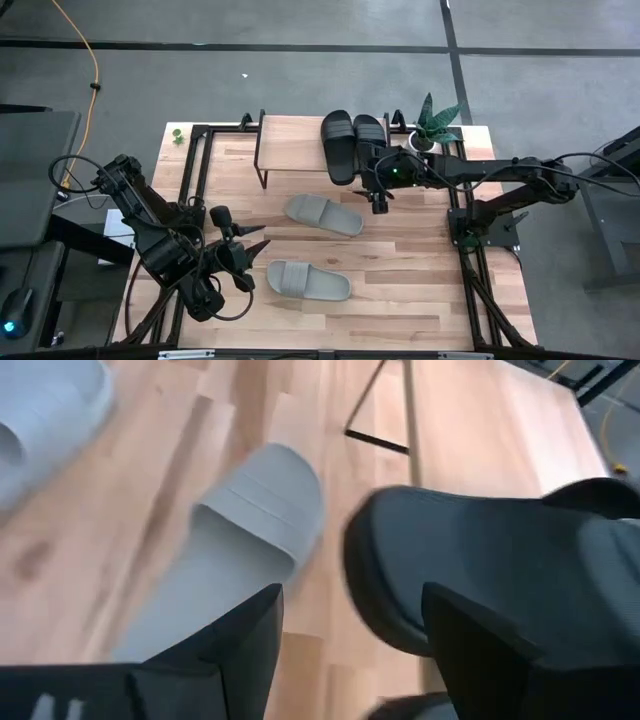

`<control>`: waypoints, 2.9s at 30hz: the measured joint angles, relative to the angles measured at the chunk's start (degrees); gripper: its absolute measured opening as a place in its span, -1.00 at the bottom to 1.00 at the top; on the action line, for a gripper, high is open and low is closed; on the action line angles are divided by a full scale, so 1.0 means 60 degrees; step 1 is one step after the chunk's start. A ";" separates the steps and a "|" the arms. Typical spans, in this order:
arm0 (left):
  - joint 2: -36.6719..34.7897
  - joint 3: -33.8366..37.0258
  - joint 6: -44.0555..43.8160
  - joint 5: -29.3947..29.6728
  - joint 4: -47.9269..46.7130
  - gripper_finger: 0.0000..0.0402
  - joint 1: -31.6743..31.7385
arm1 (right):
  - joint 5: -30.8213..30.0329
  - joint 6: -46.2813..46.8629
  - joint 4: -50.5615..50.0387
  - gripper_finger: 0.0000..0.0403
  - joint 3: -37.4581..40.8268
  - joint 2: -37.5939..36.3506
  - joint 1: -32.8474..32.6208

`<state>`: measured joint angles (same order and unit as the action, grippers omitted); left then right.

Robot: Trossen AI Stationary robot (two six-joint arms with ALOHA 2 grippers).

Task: Pick and place slides into the shelf
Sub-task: Put the bottom white slide on the shelf

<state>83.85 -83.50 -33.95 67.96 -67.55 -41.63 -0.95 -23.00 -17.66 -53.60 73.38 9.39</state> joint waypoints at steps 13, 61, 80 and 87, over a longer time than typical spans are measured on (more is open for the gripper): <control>0.0000 0.0000 -0.0064 -0.0258 0.0000 -0.25 0.0001 | 0.0030 0.1869 0.1076 0.14 0.0000 0.0018 -0.1767; 0.0000 0.2392 -0.4843 -0.2310 0.1740 -0.25 0.0205 | -0.0091 0.2334 0.2151 0.14 0.0018 0.0594 -0.3129; 0.0136 0.4107 -0.7139 -0.2447 0.3880 -0.25 0.0151 | -0.0091 0.2541 0.2148 0.14 0.0018 0.0594 -0.3129; 0.0613 0.5247 -0.7078 -0.2587 0.5739 -0.25 -0.0550 | -0.0133 0.2789 0.2088 0.14 0.0018 0.0594 -0.3130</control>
<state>87.53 -52.02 -76.42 52.43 -33.12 -44.93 -1.75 -6.26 -5.14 -53.49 76.95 -9.39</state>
